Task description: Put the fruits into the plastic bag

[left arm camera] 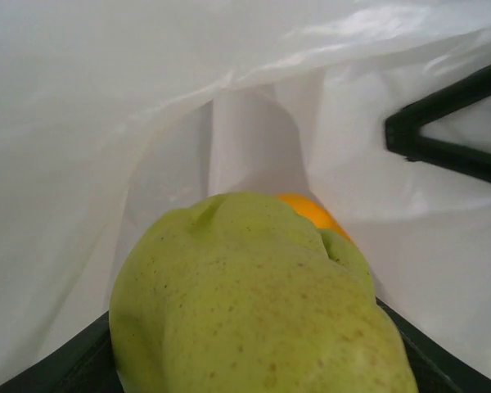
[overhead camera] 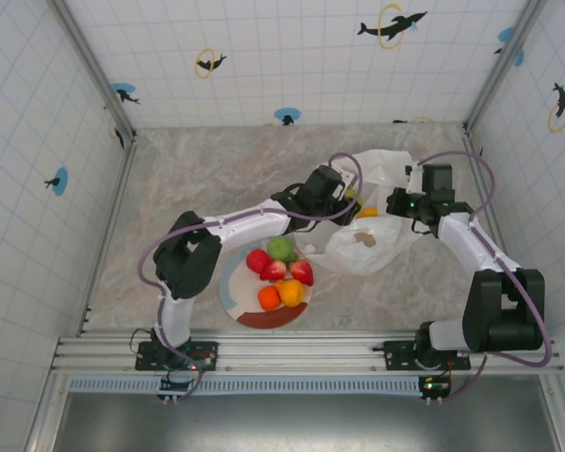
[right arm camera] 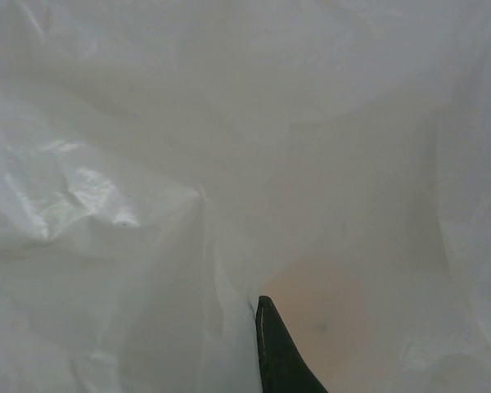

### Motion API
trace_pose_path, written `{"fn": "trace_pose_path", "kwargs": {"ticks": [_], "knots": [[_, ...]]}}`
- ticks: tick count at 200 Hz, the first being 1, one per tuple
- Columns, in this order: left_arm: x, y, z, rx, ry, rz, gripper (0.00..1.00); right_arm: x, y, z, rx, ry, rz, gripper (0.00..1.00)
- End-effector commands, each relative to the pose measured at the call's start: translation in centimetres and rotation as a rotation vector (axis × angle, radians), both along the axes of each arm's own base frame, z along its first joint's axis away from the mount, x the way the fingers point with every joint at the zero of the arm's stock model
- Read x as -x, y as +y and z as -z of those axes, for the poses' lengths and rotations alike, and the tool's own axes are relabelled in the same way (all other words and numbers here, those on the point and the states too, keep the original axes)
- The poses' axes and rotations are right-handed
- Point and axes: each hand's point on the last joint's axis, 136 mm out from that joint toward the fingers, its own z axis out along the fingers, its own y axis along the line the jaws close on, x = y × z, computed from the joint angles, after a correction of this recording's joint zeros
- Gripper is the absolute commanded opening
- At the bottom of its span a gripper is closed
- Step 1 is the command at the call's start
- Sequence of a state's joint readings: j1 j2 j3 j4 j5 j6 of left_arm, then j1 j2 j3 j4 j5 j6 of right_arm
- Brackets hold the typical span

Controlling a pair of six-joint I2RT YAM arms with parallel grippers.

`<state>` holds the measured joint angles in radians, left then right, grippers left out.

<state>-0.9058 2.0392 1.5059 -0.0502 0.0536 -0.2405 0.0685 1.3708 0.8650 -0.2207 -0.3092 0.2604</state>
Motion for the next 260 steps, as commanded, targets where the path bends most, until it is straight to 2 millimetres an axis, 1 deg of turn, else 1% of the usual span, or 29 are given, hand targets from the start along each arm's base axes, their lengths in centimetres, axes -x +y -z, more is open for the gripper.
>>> {"fn": "trace_pose_path", "kwargs": {"ticks": [1,31,41,43,48,66,98,111,125,142,160,174,188,197,210,213,237,260], "knots": [[-2.7,-0.7,0.1,-0.011,-0.101,-0.026,0.61,-0.8,1.2,-2.4,-0.051,-0.051,-0.041,0.01],[-5.0,-1.3,1.6,-0.031,-0.163,-0.086,0.62,-1.3,1.5,-2.3,-0.065,-0.048,-0.043,0.01],[-5.4,-1.7,2.0,-0.024,-0.174,-0.091,0.62,-1.4,1.5,-2.1,-0.064,-0.043,-0.044,0.01],[-5.6,-1.8,2.0,-0.022,-0.177,-0.092,0.62,-1.3,1.9,-2.3,-0.08,-0.042,-0.061,0.01],[-5.7,-2.0,2.3,-0.018,-0.178,-0.093,0.63,-1.2,2.1,-2.2,-0.087,-0.039,-0.069,0.01],[-6.3,-2.7,2.8,0.005,-0.187,-0.101,0.65,-1.3,2.1,-1.8,-0.084,-0.029,-0.073,0.01],[-6.9,-4.1,3.5,0.03,-0.19,-0.086,0.71,-1.3,2.1,-1.2,-0.077,-0.014,-0.08,0.01],[-7.0,-4.6,3.1,0.044,-0.189,-0.074,0.74,-1.3,2.1,-1.0,-0.073,-0.011,-0.08,0.01],[-6.9,-4.8,2.9,0.053,-0.186,-0.068,0.77,-1.3,2.0,-0.9,-0.069,-0.009,-0.079,0.01],[-6.8,-4.8,3.1,0.053,-0.177,-0.065,0.81,-1.3,1.9,-0.9,-0.063,-0.009,-0.077,0.01],[-6.7,-4.7,2.5,0.062,-0.177,-0.063,0.86,-1.3,1.9,-0.8,-0.061,-0.008,-0.077,0.01],[-6.5,-4.6,1.7,0.071,-0.176,-0.061,0.86,-1.3,1.9,-0.8,-0.059,-0.007,-0.077,0.01],[-6.1,-4.4,0.8,0.084,-0.176,-0.053,0.87,-1.3,1.8,-0.7,-0.053,-0.007,-0.078,0.01],[-5.8,-4.2,-0.2,0.099,-0.182,-0.048,0.87,-1.2,1.8,-0.7,-0.049,-0.007,-0.08,0.01],[-5.1,-3.6,-1.3,0.112,-0.188,-0.043,0.87,-1.2,1.7,-0.8,-0.044,-0.006,-0.083,0.01],[-5.0,-3.4,-1.5,0.113,-0.191,-0.043,0.87,-1.3,1.3,-0.6,-0.021,-0.007,-0.064,0.01],[-3.9,-2.2,-3.9,0.137,-0.217,-0.022,0.86,-1.2,1.0,-0.4,0.0,-0.005,-0.063,0.01],[-2.0,-1.4,-5.7,0.172,-0.204,0.037,0.84,-1.1,0.8,-0.2,0.021,-0.004,-0.065,0.01]]}}
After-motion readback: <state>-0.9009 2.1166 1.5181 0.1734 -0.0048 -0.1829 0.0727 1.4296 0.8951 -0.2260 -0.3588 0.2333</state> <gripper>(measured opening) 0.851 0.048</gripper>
